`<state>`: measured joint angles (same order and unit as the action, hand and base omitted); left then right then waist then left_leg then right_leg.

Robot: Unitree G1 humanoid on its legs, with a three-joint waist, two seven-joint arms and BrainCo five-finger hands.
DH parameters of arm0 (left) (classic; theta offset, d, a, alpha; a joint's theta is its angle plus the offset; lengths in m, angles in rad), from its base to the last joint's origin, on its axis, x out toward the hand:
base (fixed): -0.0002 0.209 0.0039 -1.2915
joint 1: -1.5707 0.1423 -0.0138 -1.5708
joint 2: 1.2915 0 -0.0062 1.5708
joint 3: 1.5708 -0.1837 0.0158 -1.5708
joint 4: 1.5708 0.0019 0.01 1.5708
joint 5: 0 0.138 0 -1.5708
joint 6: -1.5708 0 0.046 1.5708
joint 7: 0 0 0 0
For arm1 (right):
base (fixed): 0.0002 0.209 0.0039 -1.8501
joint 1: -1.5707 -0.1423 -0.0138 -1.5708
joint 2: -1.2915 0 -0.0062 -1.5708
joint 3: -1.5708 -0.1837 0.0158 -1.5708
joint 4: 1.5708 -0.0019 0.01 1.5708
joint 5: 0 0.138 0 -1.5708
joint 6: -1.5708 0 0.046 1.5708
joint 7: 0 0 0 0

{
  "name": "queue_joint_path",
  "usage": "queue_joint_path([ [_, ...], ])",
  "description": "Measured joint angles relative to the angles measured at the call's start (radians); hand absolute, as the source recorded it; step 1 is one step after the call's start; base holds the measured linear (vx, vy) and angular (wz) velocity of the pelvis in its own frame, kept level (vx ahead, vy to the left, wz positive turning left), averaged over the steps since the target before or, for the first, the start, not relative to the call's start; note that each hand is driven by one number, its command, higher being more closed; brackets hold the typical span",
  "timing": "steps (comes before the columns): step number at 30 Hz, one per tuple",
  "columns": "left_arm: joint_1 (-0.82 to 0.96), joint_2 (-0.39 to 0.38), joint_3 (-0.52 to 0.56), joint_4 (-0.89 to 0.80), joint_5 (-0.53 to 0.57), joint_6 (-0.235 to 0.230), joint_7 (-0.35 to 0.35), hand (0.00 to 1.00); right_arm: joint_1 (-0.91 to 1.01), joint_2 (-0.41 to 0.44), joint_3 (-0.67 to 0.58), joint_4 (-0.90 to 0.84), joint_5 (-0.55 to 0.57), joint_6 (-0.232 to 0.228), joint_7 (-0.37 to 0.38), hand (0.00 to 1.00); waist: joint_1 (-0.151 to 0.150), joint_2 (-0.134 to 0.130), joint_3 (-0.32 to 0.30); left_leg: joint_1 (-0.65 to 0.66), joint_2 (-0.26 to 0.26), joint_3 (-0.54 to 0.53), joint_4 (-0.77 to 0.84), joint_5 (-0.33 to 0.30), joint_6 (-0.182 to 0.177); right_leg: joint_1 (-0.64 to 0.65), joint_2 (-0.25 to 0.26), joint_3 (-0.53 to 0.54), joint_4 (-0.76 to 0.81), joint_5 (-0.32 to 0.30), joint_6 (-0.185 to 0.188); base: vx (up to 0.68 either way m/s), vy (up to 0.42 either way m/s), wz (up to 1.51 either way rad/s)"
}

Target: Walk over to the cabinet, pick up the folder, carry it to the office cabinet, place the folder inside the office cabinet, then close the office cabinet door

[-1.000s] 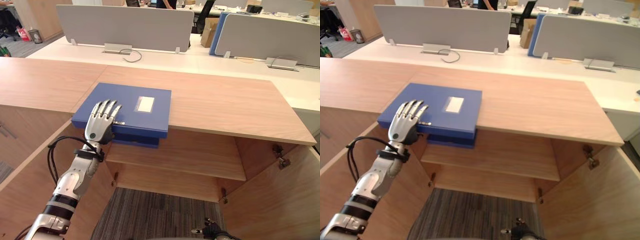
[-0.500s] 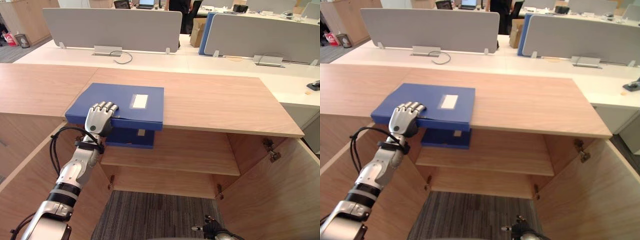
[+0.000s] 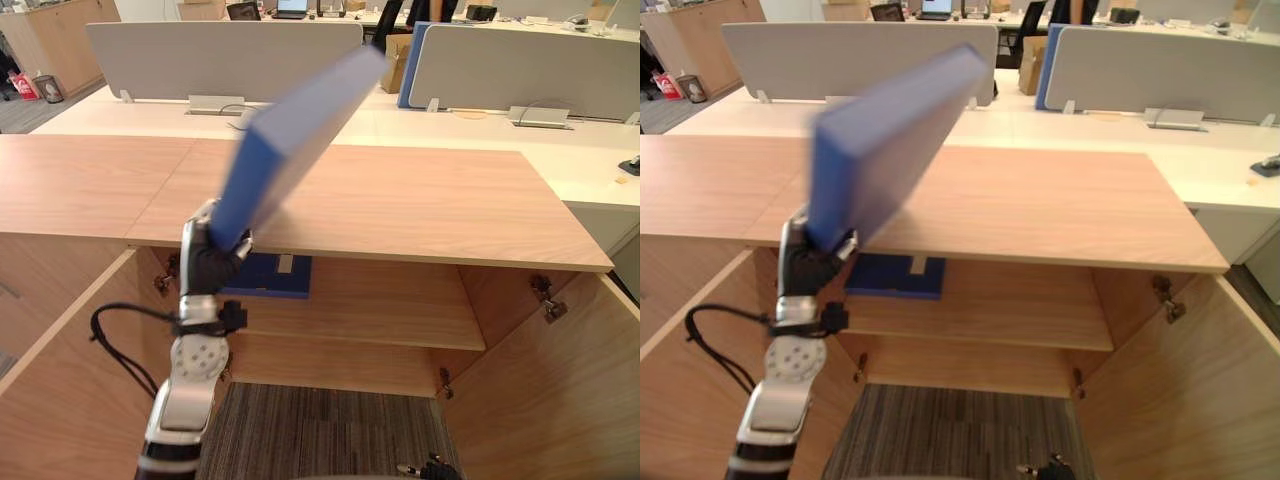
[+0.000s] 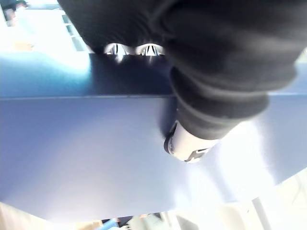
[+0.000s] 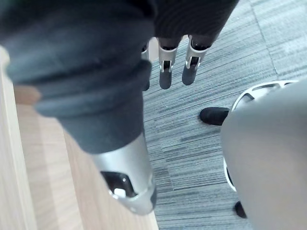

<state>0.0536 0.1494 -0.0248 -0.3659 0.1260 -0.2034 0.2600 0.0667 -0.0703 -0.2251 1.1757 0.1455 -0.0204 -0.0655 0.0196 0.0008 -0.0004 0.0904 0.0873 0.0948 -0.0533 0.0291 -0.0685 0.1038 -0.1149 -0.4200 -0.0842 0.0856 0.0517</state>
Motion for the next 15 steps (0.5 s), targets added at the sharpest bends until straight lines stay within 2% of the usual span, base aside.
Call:
queue_joint_path([
  [1, 0.023, -0.012, 0.008, -0.012, -0.071, -0.005, -0.012, 1.0, 0.003, 0.002, -0.012, 0.001, 0.014, 0.0, 0.001, 0.0, 0.001, 0.001, 0.0, -0.001, 0.001, 0.001, 0.004, -0.002, 0.0, 0.001, 0.0, 0.001, 0.0, 0.0, 0.0, -0.05, 0.033, -0.06],
  [3, 0.109, -0.048, 0.056, -0.062, -0.285, -0.021, -0.056, 1.0, 0.018, 0.001, -0.031, 0.001, 0.062, -0.005, 0.002, 0.0, 0.006, 0.006, -0.004, -0.001, 0.005, 0.007, 0.009, -0.014, 0.008, 0.003, 0.004, 0.01, 0.0, -0.003, 0.002, -0.06, 0.02, -0.09],
  [4, 0.128, -0.051, 0.068, -0.074, -0.327, -0.025, -0.064, 1.0, 0.02, 0.0, -0.031, -0.003, 0.072, -0.007, 0.001, 0.0, 0.009, 0.008, -0.006, -0.001, 0.006, 0.007, 0.009, -0.018, 0.004, 0.003, 0.005, 0.011, 0.0, -0.003, 0.002, -0.05, 0.016, -0.08],
  [6, 0.184, -0.063, 0.096, -0.129, -0.528, -0.041, -0.119, 1.0, 0.045, 0.001, -0.025, -0.044, 0.073, -0.013, -0.018, 0.0, 0.018, 0.012, -0.008, -0.002, 0.009, 0.009, 0.007, -0.019, 0.002, -0.001, 0.008, 0.013, 0.0, -0.012, 0.013, -0.04, 0.011, -0.04],
  [7, 0.2, -0.071, 0.1, -0.15, -0.575, -0.044, -0.135, 1.0, 0.055, 0.003, -0.017, -0.073, 0.074, -0.012, -0.023, 0.0, 0.019, 0.012, -0.008, -0.002, 0.01, 0.009, 0.007, -0.019, 0.002, -0.002, 0.009, 0.014, 0.001, -0.012, 0.013, 0.0, 0.0, 0.0],
  [8, 0.227, -0.09, 0.1, -0.187, -0.666, -0.061, -0.165, 1.0, 0.083, 0.009, 0.0, -0.158, 0.077, -0.012, -0.032, 0.0, 0.02, 0.015, -0.009, -0.003, 0.01, 0.011, 0.006, -0.019, 0.002, -0.005, 0.009, 0.015, 0.001, -0.012, 0.013, -0.01, 0.018, -0.03],
  [9, 0.238, -0.102, 0.099, -0.205, -0.709, -0.07, -0.183, 1.0, 0.097, 0.011, 0.019, -0.212, 0.08, -0.012, -0.036, 0.0, 0.019, 0.016, -0.01, -0.003, 0.01, 0.013, 0.005, -0.018, 0.002, -0.007, 0.01, 0.017, 0.001, -0.012, 0.014, 0.0, 0.03, -0.09],
  [11, 0.274, -0.139, 0.081, -0.255, -0.851, -0.094, -0.253, 1.0, 0.155, 0.032, 0.052, -0.508, 0.109, -0.017, -0.038, 0.0, 0.014, 0.021, -0.014, -0.003, 0.011, 0.03, 0.005, -0.013, 0.001, -0.015, 0.01, 0.033, 0.001, -0.009, 0.012, 0.01, 0.036, -0.17],
  [15, 0.3, -0.152, 0.04, -0.256, -0.907, -0.096, -0.283, 1.0, 0.161, 0.073, 0.046, -0.826, 0.09, -0.037, -0.091, 0.0, -0.001, 0.021, -0.017, 0.001, 0.011, 0.037, 0.006, -0.016, -0.001, -0.019, 0.011, 0.039, 0.001, -0.006, 0.007, 0.03, 0.032, -0.07],
])
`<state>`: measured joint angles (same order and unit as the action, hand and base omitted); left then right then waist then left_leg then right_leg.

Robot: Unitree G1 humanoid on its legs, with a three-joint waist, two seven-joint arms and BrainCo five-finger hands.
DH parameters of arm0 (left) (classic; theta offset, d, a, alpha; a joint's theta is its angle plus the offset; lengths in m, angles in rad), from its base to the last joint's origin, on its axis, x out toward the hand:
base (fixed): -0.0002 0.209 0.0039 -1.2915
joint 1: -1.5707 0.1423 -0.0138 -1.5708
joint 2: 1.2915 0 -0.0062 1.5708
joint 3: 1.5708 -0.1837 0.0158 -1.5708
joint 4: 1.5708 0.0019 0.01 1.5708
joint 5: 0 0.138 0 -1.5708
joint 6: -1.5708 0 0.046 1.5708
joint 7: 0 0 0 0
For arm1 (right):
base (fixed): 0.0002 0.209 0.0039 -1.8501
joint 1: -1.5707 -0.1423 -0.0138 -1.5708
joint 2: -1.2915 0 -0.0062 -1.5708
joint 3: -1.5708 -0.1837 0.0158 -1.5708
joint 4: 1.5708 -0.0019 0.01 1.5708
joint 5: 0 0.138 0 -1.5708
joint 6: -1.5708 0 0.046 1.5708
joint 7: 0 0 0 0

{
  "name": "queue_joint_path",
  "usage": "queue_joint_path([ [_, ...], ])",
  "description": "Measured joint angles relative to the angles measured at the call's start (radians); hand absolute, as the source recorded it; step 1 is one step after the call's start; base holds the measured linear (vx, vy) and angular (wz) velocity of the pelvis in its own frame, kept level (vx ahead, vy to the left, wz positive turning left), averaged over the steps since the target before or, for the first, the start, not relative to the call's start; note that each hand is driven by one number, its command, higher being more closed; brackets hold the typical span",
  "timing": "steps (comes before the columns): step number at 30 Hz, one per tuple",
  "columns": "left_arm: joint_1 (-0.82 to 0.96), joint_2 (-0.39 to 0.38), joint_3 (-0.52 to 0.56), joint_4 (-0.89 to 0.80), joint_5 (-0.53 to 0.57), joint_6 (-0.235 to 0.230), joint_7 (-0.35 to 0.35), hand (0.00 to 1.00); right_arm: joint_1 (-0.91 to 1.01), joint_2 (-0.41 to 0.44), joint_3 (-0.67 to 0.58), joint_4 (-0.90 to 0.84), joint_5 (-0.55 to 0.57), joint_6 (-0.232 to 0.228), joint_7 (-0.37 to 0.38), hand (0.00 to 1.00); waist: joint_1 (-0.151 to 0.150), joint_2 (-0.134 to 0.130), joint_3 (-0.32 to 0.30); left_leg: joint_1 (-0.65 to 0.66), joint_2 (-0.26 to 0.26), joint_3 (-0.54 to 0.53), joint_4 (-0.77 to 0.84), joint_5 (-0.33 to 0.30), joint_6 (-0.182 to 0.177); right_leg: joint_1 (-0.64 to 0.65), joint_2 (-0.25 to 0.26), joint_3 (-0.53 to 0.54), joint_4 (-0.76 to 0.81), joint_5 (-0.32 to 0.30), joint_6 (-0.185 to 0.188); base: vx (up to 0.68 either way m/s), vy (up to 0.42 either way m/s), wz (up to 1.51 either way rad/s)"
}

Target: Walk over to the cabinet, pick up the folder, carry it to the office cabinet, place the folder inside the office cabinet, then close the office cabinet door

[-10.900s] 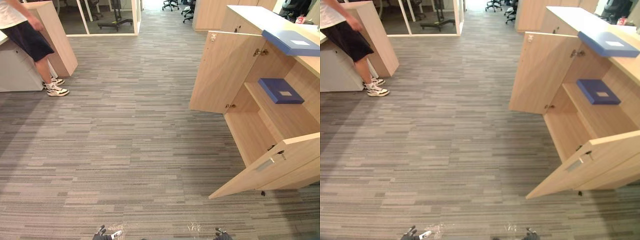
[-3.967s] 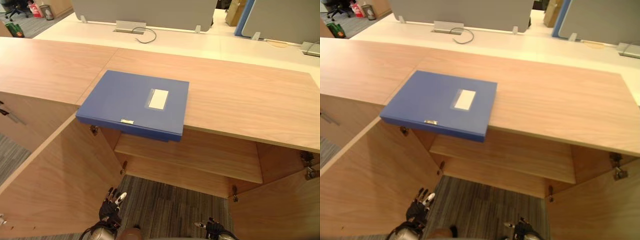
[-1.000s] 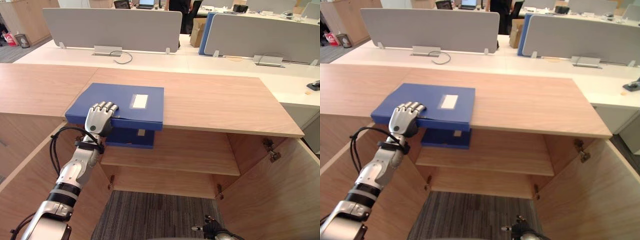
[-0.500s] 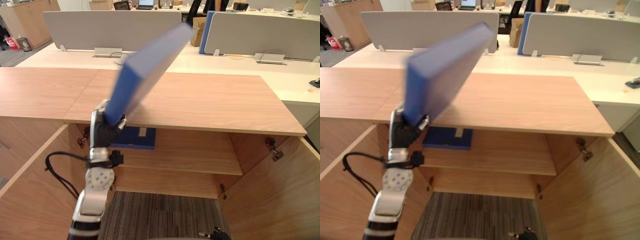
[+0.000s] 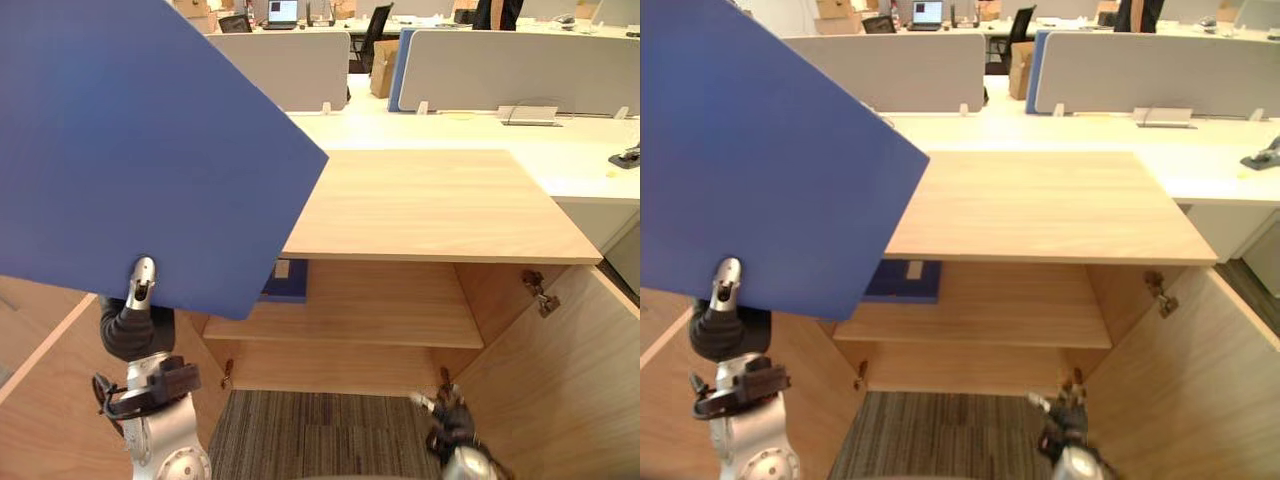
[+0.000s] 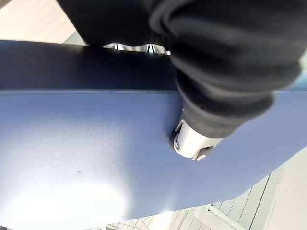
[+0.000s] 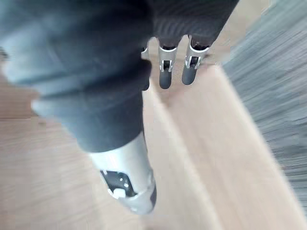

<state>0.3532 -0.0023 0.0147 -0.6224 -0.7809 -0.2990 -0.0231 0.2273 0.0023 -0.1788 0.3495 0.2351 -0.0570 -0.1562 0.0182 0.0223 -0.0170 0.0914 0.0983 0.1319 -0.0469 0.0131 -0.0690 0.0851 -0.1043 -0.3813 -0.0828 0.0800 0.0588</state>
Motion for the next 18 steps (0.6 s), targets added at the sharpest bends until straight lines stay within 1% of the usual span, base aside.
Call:
queue_joint_path([
  [2, 0.02, -0.007, -0.008, 0.0, -0.006, 0.018, -0.008, 1.0, -0.003, 0.044, -0.031, -0.248, -0.035, -0.024, -0.048, 0.0, -0.002, -0.001, 0.001, 0.004, 0.0, 0.009, 0.003, -0.005, -0.001, 0.0, 0.0, 0.006, 0.0, 0.0, 0.0, 0.05, 0.041, -0.09],
  [4, 0.029, -0.013, -0.008, 0.0, -0.007, 0.029, -0.009, 1.0, -0.017, 0.051, -0.038, -0.376, -0.058, -0.041, -0.068, 0.0, 0.0, -0.003, 0.004, 0.012, 0.001, 0.019, 0.003, -0.009, -0.002, 0.003, 0.001, 0.016, 0.0, 0.0, 0.0, 0.03, 0.038, -0.16],
  [6, 0.035, -0.012, -0.008, 0.0, -0.006, 0.041, -0.009, 1.0, -0.048, 0.051, -0.04, -0.541, -0.06, -0.067, -0.082, 0.0, 0.0, -0.006, 0.007, 0.017, 0.001, 0.033, 0.009, -0.017, -0.002, 0.003, 0.001, 0.029, 0.0, 0.0, 0.0, 0.01, 0.04, -0.19],
  [8, 0.035, -0.011, -0.013, 0.0, -0.005, 0.06, -0.017, 1.0, -0.106, 0.05, -0.055, -0.677, -0.059, -0.108, -0.082, 0.0, 0.0, -0.01, 0.01, 0.017, 0.001, 0.04, 0.022, -0.03, 0.001, 0.005, 0.0, 0.038, 0.0, 0.0, 0.0, 0.0, 0.032, -0.12],
  [10, 0.034, -0.006, -0.031, 0.0, -0.005, 0.067, -0.026, 1.0, -0.17, 0.039, -0.059, -0.727, -0.053, -0.134, -0.082, 0.0, 0.001, -0.01, 0.01, 0.018, 0.001, 0.045, 0.028, -0.035, 0.001, 0.005, 0.0, 0.043, 0.0, 0.0, 0.0, -0.01, 0.026, -0.09],
  [11, 0.033, -0.001, -0.038, 0.0, -0.005, 0.069, -0.028, 1.0, -0.194, 0.032, -0.057, -0.739, -0.054, -0.138, -0.083, 0.0, 0.001, -0.01, 0.01, 0.018, 0.001, 0.046, 0.03, -0.036, 0.001, 0.005, 0.0, 0.045, 0.0, 0.0, 0.0, -0.01, 0.032, -0.08],
  [13, 0.031, 0.018, -0.07, 0.0, -0.001, 0.076, -0.043, 1.0, -0.286, -0.01, -0.026, -0.752, -0.055, -0.143, -0.083, 0.0, 0.001, -0.01, 0.01, 0.02, 0.002, 0.051, 0.032, -0.038, -0.001, 0.005, 0.001, 0.05, 0.0, 0.0, 0.0, -0.01, 0.023, -0.07],
  [14, 0.026, 0.035, -0.096, 0.0, 0.004, 0.077, -0.052, 1.0, -0.344, -0.049, 0.017, -0.752, -0.053, -0.143, -0.079, 0.0, 0.003, -0.01, 0.01, 0.022, 0.003, 0.054, 0.032, -0.039, -0.002, 0.005, 0.002, 0.053, 0.001, 0.0, 0.0, -0.01, 0.02, -0.06],
  [16, 0.013, 0.053, -0.125, 0.0, 0.011, 0.079, -0.064, 1.0, -0.398, -0.086, 0.071, -0.751, -0.02, -0.143, -0.062, 0.0, 0.007, -0.01, 0.01, 0.022, 0.004, 0.055, 0.031, -0.04, -0.002, 0.005, 0.003, 0.054, 0.001, 0.0, 0.0, 0.0, 0.011, -0.02],
  [18, 0.004, 0.067, -0.145, 0.0, 0.046, 0.079, -0.073, 1.0, -0.439, -0.128, 0.131, -0.75, 0.017, -0.143, -0.035, 0.0, 0.012, -0.01, 0.012, 0.023, 0.004, 0.056, 0.031, -0.041, -0.002, 0.005, 0.003, 0.055, 0.001, 0.0, 0.0, 0.0, 0.0, 0.0],
])
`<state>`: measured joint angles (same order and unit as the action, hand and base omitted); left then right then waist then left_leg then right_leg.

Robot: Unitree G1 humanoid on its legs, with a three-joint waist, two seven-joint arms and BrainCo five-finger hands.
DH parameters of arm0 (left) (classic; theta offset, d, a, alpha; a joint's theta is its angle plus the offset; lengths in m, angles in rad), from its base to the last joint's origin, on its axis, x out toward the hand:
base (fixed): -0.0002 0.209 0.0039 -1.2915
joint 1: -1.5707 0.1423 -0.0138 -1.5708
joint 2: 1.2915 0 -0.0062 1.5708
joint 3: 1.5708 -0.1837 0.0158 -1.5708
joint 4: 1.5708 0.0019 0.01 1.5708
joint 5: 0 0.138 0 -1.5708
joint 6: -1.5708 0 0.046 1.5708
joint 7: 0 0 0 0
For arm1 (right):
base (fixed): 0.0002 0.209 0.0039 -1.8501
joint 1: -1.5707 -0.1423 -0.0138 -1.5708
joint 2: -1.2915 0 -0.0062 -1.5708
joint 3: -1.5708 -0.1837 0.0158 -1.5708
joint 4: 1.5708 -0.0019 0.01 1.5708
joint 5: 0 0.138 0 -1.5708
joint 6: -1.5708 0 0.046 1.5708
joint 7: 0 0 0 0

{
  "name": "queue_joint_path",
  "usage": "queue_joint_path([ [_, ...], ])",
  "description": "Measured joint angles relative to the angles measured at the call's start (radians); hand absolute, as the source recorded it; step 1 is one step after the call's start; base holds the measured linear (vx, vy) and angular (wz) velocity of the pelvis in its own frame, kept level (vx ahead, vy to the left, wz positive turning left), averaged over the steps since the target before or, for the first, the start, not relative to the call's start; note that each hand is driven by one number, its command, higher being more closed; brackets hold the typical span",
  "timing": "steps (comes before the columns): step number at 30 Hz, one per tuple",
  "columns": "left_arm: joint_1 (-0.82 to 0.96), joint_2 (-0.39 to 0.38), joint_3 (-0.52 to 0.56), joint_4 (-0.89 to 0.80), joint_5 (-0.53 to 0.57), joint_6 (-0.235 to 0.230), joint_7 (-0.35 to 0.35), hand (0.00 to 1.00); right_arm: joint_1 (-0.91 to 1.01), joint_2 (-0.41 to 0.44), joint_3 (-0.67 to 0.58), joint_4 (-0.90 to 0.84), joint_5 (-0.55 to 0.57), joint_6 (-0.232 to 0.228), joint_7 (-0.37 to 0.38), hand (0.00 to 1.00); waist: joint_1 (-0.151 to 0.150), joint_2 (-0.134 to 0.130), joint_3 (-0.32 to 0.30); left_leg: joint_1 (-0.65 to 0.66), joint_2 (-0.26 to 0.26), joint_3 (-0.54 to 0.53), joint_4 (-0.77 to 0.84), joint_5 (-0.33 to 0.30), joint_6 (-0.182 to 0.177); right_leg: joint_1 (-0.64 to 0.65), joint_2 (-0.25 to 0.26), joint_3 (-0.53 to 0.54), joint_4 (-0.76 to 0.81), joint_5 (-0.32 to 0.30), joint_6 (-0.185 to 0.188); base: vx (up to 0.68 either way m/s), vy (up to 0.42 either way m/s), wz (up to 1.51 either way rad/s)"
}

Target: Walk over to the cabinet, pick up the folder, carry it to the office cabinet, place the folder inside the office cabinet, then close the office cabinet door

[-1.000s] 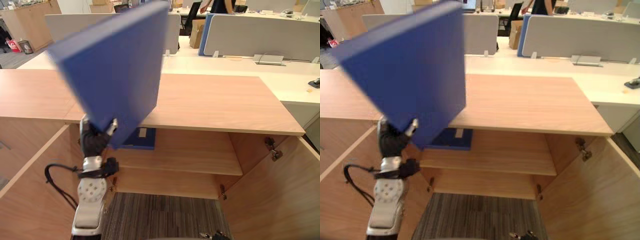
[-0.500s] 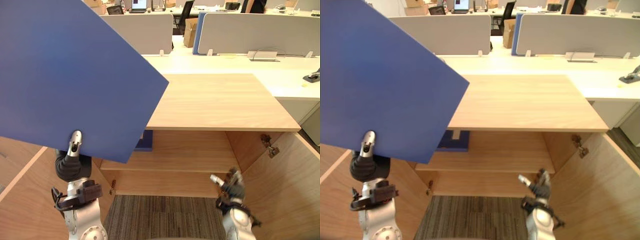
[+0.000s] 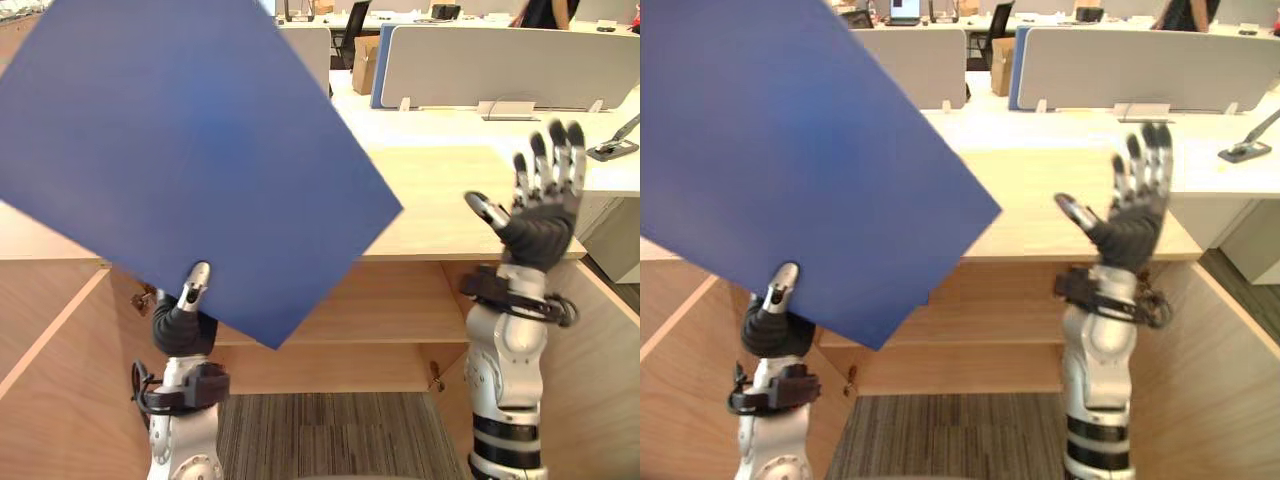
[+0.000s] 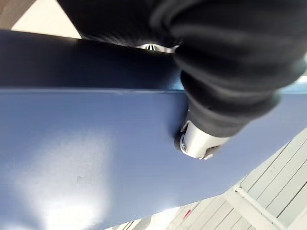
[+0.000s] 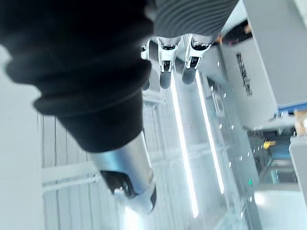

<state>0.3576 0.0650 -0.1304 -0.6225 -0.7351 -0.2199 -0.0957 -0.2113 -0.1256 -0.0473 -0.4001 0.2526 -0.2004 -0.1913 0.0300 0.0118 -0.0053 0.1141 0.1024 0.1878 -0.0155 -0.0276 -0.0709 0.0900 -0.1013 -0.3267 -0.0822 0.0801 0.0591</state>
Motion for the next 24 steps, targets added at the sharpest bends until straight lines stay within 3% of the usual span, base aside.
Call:
queue_joint_path([
  [6, 0.0, 0.08, -0.072, 0.0, 0.156, 0.008, -0.003, 1.0, -0.146, -0.139, 0.189, 0.089, 0.249, 0.001, 0.13, 0.0, 0.009, -0.001, 0.002, 0.002, 0.0, 0.004, -0.001, -0.002, 0.0, 0.0, 0.0, 0.002, 0.0, 0.0, 0.0, 0.0, 0.0, 0.0],
  [8, 0.01, 0.104, -0.08, 0.0, 0.19, -0.007, 0.006, 1.0, -0.254, -0.298, 0.322, 0.201, 0.485, 0.006, 0.203, 0.0, 0.017, -0.006, 0.005, 0.003, 0.0, 0.004, -0.002, -0.002, -0.001, 0.0, 0.0, 0.003, 0.0, 0.0, 0.0, 0.0, 0.0, 0.0],
  [9, 0.012, 0.108, -0.08, 0.0, 0.191, -0.009, 0.008, 1.0, -0.266, -0.316, 0.336, 0.208, 0.513, 0.006, 0.209, 0.0, 0.017, -0.006, 0.005, 0.003, 0.0, 0.004, -0.002, -0.002, -0.001, 0.0, 0.0, 0.003, 0.0, 0.0, 0.0, 0.0, 0.0, 0.0],
  [11, 0.035, 0.141, -0.081, 0.0, 0.19, -0.033, 0.022, 1.0, -0.356, -0.438, 0.449, 0.256, 0.676, 0.01, 0.243, 0.0, 0.021, -0.006, 0.006, 0.002, 0.0, 0.003, -0.003, -0.002, -0.001, 0.0, 0.001, 0.003, 0.0, 0.0, 0.0, 0.0, 0.0, 0.0],
  [15, 0.047, 0.21, -0.084, 0.0, 0.189, -0.063, 0.039, 1.0, -0.438, -0.577, 0.561, 0.276, 0.815, 0.018, 0.279, 0.0, 0.024, -0.009, 0.007, 0.002, 0.0, 0.002, -0.007, -0.002, -0.001, 0.0, 0.0, 0.002, 0.0, 0.0, 0.0, 0.0, 0.0, 0.0],
  [23, 0.077, 0.299, -0.117, 0.0, 0.184, -0.077, 0.07, 1.0, -0.495, -0.757, 0.713, 0.273, 0.907, 0.054, 0.33, 0.0, 0.028, -0.01, 0.007, -0.001, -0.001, 0.0, -0.008, -0.002, -0.001, 0.0, 0.0, 0.002, 0.0, 0.0, 0.0, 0.0, 0.0, 0.0],
  [24, 0.085, 0.314, -0.121, 0.0, 0.184, -0.076, 0.073, 1.0, -0.51, -0.793, 0.749, 0.272, 0.911, 0.065, 0.342, 1.0, 0.029, -0.01, 0.007, -0.002, -0.001, 0.0, -0.008, -0.002, -0.001, 0.0, 0.0, 0.002, 0.0, 0.0, 0.0, 0.0, 0.0, 0.0],
])
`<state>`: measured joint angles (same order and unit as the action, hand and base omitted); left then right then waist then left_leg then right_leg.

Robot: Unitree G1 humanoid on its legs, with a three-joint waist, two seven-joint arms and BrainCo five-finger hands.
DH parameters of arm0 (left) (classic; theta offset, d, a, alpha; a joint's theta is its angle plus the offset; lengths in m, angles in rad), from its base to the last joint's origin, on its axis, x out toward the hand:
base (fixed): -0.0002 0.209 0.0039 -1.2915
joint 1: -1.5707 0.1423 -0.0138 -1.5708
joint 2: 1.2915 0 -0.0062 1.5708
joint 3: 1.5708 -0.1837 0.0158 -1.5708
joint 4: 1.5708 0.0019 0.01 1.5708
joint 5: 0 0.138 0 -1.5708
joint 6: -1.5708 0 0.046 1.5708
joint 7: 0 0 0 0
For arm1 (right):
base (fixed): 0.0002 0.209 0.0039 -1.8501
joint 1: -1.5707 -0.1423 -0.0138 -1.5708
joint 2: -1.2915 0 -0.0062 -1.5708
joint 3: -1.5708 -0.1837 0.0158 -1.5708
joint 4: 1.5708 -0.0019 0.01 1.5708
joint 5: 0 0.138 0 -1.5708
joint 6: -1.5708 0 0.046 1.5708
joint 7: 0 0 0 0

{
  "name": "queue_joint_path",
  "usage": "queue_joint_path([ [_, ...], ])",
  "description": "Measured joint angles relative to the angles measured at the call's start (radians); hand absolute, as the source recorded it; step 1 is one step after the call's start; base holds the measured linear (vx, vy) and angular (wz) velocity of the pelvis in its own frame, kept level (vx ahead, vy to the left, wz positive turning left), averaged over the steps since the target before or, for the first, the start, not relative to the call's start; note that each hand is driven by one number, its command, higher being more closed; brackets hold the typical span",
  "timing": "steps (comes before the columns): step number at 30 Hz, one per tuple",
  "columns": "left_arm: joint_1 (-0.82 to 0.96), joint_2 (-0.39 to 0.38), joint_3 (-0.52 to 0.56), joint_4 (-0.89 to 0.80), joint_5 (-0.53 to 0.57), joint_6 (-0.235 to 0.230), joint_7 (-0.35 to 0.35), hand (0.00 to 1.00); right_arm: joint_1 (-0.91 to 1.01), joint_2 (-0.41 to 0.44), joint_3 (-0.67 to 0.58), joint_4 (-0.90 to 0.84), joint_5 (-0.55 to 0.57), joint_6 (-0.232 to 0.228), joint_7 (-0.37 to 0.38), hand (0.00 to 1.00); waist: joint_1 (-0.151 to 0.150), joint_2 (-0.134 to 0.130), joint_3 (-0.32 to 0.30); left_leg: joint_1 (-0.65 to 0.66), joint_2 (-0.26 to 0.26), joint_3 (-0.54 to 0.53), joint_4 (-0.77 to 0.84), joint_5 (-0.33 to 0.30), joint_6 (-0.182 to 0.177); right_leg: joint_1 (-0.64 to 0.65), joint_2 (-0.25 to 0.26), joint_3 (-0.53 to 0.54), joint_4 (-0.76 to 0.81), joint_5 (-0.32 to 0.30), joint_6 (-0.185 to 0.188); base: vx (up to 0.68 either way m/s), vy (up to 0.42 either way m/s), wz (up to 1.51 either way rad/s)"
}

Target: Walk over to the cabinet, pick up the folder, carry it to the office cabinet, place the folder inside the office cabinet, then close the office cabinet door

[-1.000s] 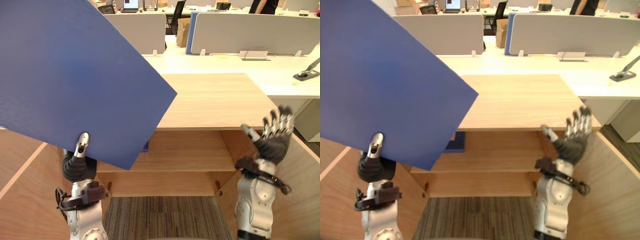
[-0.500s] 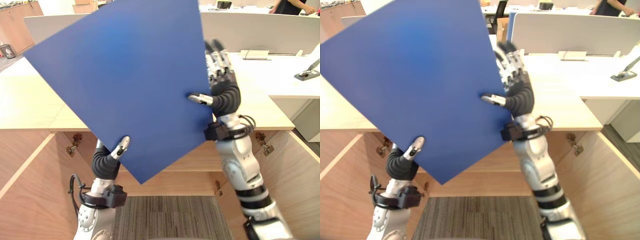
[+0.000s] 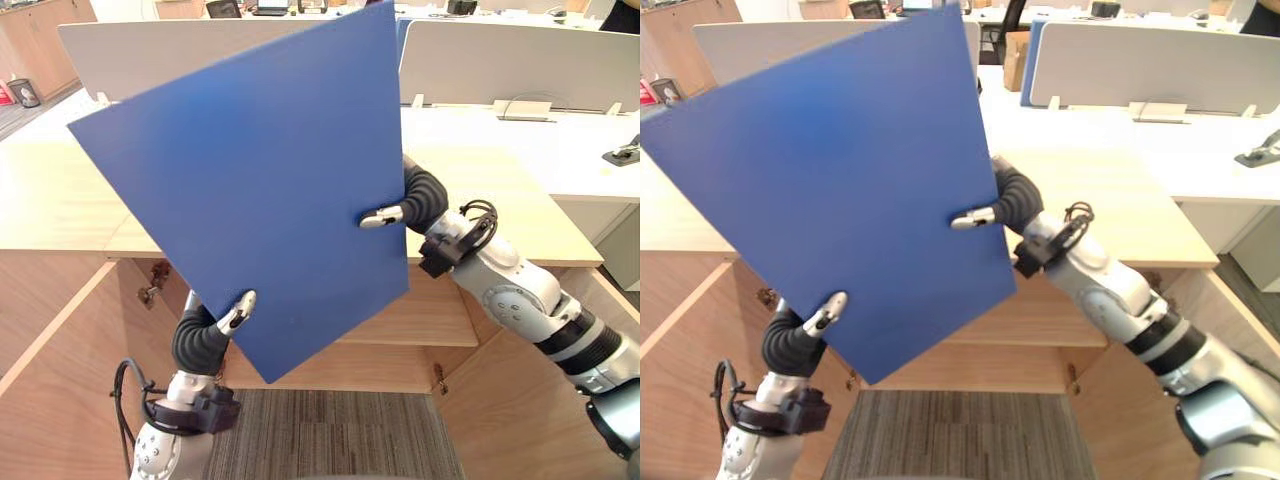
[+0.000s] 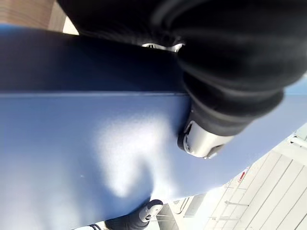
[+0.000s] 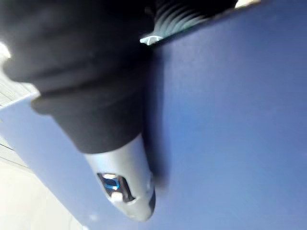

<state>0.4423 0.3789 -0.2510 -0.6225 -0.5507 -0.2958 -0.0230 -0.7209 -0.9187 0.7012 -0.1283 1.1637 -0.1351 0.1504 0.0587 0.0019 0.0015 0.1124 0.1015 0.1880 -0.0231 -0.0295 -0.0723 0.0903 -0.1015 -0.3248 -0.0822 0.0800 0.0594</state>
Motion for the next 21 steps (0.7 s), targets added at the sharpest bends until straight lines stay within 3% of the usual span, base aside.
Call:
queue_joint_path([
  [6, 0.003, 0.064, -0.005, 0.0, 0.0, 0.0, 0.017, 1.0, -0.014, -0.075, 0.053, -0.026, 0.034, 0.041, 0.009, 1.0, 0.006, -0.001, -0.002, -0.004, 0.0, -0.001, 0.003, 0.0, 0.0, -0.001, 0.0, 0.0, 0.0, 0.0, 0.0, 0.0, 0.0, 0.0],
  [7, 0.003, 0.074, -0.005, 0.0, 0.0, -0.003, 0.017, 0.0, -0.019, -0.097, 0.061, -0.038, 0.037, 0.04, 0.014, 1.0, 0.008, -0.001, -0.003, -0.004, 0.0, -0.002, 0.004, 0.0, 0.0, -0.001, 0.0, -0.001, 0.0, 0.0, 0.0, 0.0, 0.0, 0.0],
  [13, 0.01, 0.149, -0.071, 0.006, 0.003, 0.004, 0.013, 0.0, -0.036, -0.183, 0.066, -0.062, 0.026, 0.03, 0.048, 1.0, 0.016, -0.001, -0.006, -0.005, 0.0, -0.003, 0.005, 0.0, -0.001, -0.001, 0.0, -0.002, 0.0, 0.0, 0.0, 0.0, 0.0, 0.0],
  [17, 0.008, 0.164, -0.136, 0.084, 0.001, 0.018, -0.077, 0.0, -0.008, -0.19, 0.026, -0.077, -0.053, 0.029, 0.083, 1.0, 0.015, -0.001, -0.013, -0.005, 0.001, -0.002, 0.004, 0.0, -0.001, -0.002, 0.0, -0.001, 0.0, 0.0, 0.0, 0.0, 0.0, 0.0],
  [21, -0.015, 0.176, -0.21, 0.221, -0.089, 0.061, -0.183, 0.0, 0.053, -0.183, 0.001, -0.102, -0.147, 0.035, 0.105, 1.0, 0.012, -0.001, -0.019, -0.005, 0.001, 0.001, 0.003, 0.0, -0.001, -0.005, 0.0, 0.0, 0.001, 0.0, 0.0, 0.0, 0.0, -0.01],
])
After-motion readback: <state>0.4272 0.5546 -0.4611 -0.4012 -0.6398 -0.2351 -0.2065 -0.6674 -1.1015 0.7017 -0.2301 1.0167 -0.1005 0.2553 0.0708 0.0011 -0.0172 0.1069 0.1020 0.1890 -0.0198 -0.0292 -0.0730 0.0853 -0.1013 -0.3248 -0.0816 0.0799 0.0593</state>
